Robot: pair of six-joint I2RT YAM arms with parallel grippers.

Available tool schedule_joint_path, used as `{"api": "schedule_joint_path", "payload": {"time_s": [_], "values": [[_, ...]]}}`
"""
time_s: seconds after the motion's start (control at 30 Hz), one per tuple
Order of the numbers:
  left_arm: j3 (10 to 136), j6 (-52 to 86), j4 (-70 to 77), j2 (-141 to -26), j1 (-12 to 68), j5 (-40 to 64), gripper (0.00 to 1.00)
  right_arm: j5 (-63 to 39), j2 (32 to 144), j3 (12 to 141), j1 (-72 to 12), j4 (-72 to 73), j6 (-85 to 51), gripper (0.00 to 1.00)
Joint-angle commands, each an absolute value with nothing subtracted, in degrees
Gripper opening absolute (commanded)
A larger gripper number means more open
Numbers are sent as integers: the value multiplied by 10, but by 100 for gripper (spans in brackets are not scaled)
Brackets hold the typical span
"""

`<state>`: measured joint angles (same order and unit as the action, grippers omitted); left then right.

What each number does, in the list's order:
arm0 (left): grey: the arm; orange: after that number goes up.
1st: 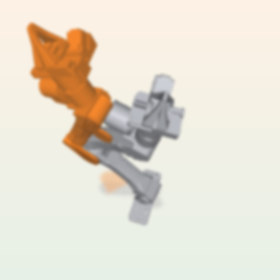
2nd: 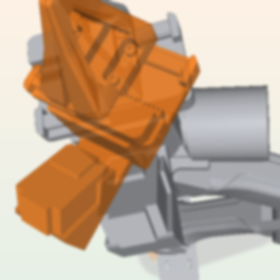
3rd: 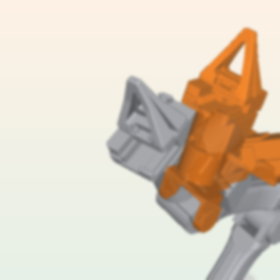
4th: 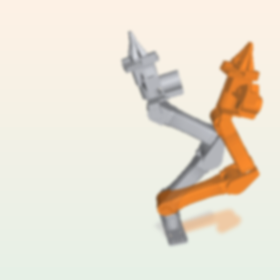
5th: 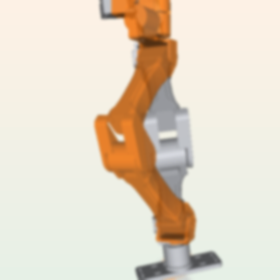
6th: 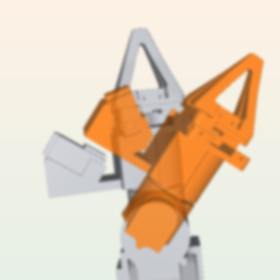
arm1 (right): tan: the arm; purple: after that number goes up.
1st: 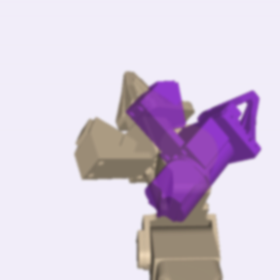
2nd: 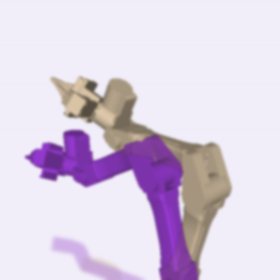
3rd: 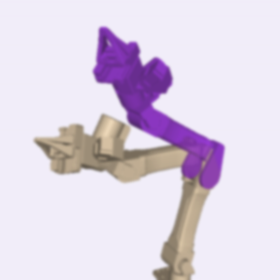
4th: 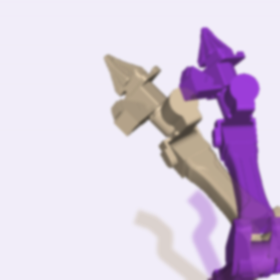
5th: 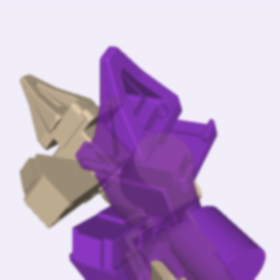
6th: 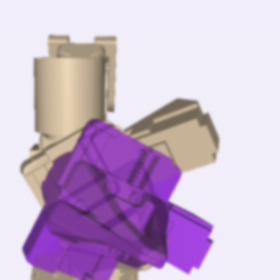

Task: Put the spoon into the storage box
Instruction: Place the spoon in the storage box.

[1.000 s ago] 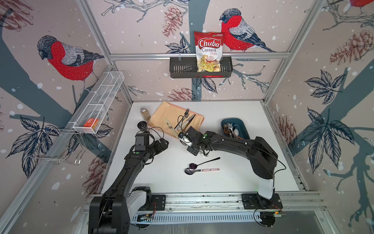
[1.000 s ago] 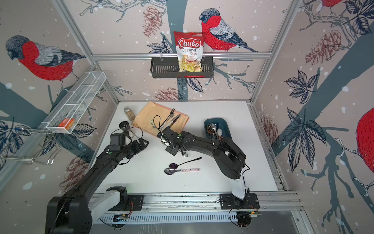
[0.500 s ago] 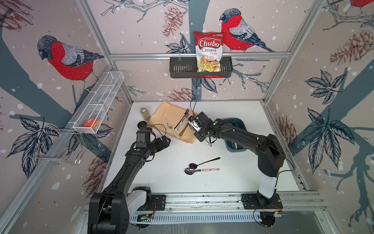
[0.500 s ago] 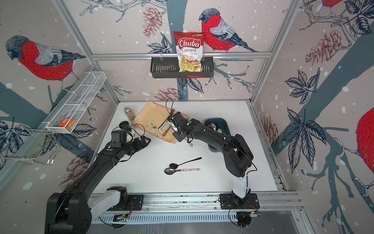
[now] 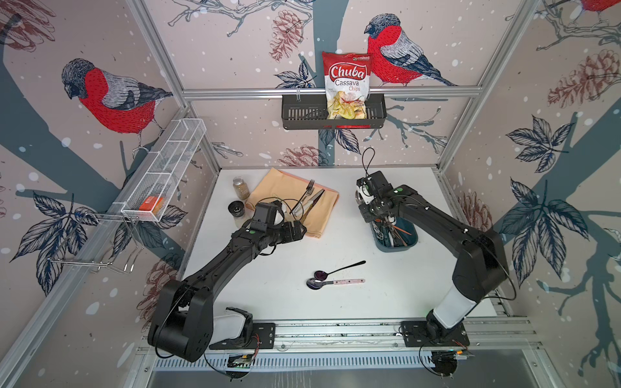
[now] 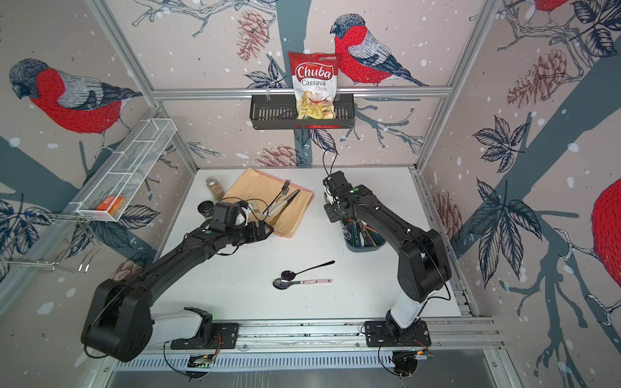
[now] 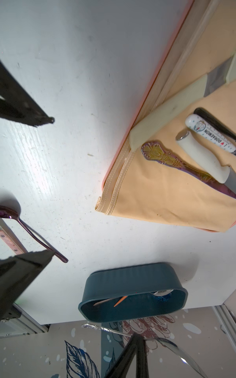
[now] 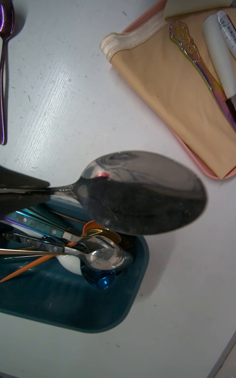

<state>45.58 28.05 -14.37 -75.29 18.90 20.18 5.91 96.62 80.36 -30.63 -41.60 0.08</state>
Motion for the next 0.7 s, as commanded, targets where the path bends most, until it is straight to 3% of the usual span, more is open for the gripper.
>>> {"api": "schedule_joint_path", "payload": {"time_s": [0.0, 0.3, 0.67], "values": [[474, 266, -130, -775, 207, 182, 96, 24, 959, 791, -267, -426, -11, 1], [507, 276, -123, -821, 232, 174, 96, -43, 979, 763, -180, -417, -30, 1], [507, 279, -131, -821, 234, 162, 96, -70, 1038, 754, -160, -386, -36, 2]]}}
